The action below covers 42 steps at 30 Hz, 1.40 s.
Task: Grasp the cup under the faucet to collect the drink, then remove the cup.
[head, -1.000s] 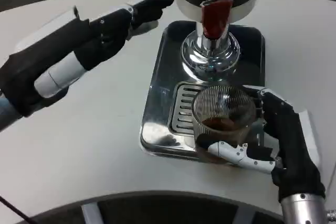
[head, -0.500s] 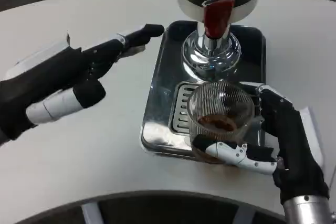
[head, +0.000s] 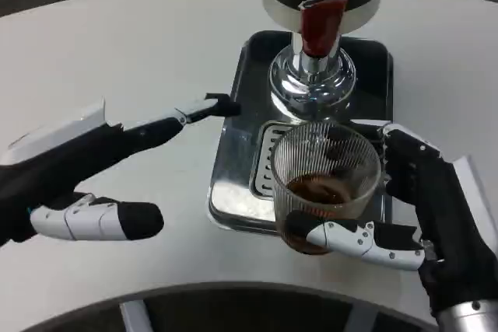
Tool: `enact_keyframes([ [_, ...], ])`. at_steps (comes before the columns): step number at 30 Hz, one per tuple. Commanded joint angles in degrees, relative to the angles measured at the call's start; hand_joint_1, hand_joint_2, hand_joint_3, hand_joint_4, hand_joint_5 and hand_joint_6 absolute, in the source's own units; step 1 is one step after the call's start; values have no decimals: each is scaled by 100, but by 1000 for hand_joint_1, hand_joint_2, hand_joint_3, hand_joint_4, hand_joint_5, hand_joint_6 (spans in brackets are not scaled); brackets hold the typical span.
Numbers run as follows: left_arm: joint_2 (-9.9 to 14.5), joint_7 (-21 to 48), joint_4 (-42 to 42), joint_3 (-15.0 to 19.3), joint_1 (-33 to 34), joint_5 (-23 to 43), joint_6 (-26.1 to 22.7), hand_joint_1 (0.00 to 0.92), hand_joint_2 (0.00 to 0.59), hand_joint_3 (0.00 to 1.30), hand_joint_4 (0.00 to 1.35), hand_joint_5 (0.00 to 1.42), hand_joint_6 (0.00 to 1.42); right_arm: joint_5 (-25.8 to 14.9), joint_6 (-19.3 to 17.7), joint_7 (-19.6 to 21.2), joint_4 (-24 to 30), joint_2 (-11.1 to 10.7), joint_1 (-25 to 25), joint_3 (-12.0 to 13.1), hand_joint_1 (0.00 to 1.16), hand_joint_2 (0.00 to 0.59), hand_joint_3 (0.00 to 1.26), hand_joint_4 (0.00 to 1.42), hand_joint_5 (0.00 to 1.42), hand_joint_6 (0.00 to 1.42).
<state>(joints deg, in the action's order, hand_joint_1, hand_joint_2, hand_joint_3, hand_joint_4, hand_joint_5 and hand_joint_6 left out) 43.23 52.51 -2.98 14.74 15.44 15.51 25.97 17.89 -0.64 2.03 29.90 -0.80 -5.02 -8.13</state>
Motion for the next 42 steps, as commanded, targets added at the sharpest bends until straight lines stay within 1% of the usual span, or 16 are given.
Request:
enact_keyframes([
  [1, 226, 66, -111, 115, -281, -65, 363, 0, 54, 74, 0, 0, 0, -126, 44, -140, 412, -21, -198, -78, 1022, 134, 707, 751, 938, 971],
  [6, 412, 47, -294, 294, -600, -92, 663, 0, 50, 68, 0, 0, 0, -141, 151, -310, 754, -44, -427, -170, 1022, 133, 707, 751, 938, 971],
  [14, 545, -20, -544, 501, -971, -102, 814, 0, 45, 60, 0, 0, 0, -144, 332, -509, 1194, -50, -595, -366, 1022, 134, 707, 751, 938, 973],
  [21, 677, -47, -836, 664, -1262, -190, 970, 0, 45, 54, 0, 0, 0, -125, 393, -579, 1392, -74, -747, -472, 1020, 135, 707, 751, 938, 973],
  [26, 719, -85, -1077, 827, -1457, -242, 1082, 0, 45, 53, 0, 0, 0, -125, 440, -623, 1539, -115, -830, -525, 1020, 136, 707, 751, 938, 973],
  [33, 715, -174, -1424, 1091, -1738, -501, 1407, 0, 45, 53, 0, 0, 0, -178, 578, -728, 1758, -203, -897, -560, 1015, 126, 707, 751, 939, 973],
  [36, 707, -246, -1499, 1170, -1833, -647, 1566, 0, 46, 48, 0, 0, 0, -220, 647, -786, 1864, -245, -948, -547, 1014, 123, 707, 751, 939, 973],
  [42, 683, -416, -1600, 1336, -2049, -879, 1942, 0, 46, 44, 0, 0, 0, -353, 857, -960, 2217, -399, -1089, -433, 1013, 123, 707, 751, 939, 973],
])
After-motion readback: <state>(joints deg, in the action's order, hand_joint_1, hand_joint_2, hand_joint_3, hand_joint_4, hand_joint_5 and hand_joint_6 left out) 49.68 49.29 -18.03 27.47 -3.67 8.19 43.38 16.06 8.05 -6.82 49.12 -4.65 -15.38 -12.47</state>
